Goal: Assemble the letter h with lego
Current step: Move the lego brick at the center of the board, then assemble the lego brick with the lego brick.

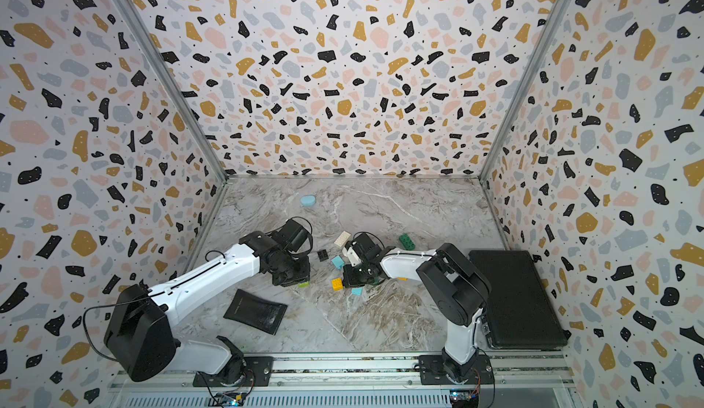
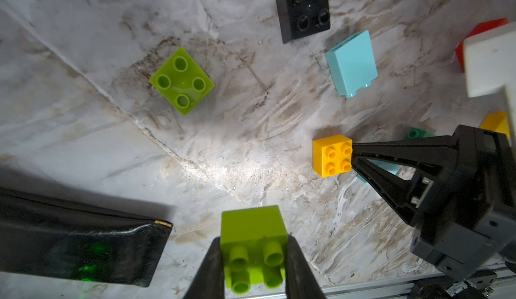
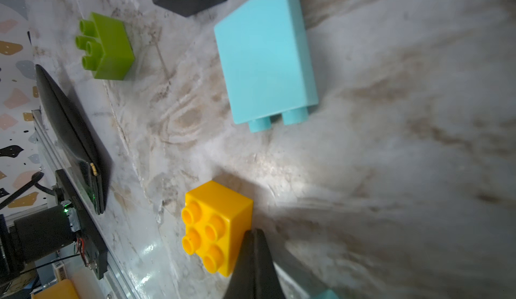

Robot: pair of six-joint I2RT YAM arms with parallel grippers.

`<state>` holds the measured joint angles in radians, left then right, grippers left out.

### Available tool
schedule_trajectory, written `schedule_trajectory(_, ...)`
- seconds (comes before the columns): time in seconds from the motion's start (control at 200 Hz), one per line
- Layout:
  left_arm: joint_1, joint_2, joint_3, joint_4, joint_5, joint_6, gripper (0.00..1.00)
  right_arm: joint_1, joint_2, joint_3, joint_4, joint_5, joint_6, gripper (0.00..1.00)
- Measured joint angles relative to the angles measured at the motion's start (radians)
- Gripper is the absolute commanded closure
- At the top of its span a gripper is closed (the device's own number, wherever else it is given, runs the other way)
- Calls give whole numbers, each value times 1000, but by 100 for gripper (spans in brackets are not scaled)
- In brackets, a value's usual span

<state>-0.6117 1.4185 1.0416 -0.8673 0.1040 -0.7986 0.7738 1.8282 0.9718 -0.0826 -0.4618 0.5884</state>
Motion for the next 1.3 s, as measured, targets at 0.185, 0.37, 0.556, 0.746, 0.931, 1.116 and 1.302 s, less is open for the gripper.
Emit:
schedule_trajectory(0.185,-14,3,0,14,22,1,100,18,18,0,43,-30,23,100)
schedule_trajectory(0.37,-38,6,4,34,29,26,100,32,65,25,109,-69,55,100)
schedule_trajectory(0.556,-53,64,16,42,34,20,100,51,75,27,141,-78,83,100)
schedule_trajectory(0.746,-54,111,18,60,51,-24,100,63,75,27,144,-86,116,100)
schedule_trajectory(0.931,-66,161,48,75,54,-36,100,64,75,27,145,-85,132,100)
schedule_trajectory(1.116,-70,219,57,89,53,-27,100,64,84,27,153,-93,134,100)
schedule_trajectory(1.302,-70,255,81,86,54,-22,100,64,85,27,158,-95,134,100)
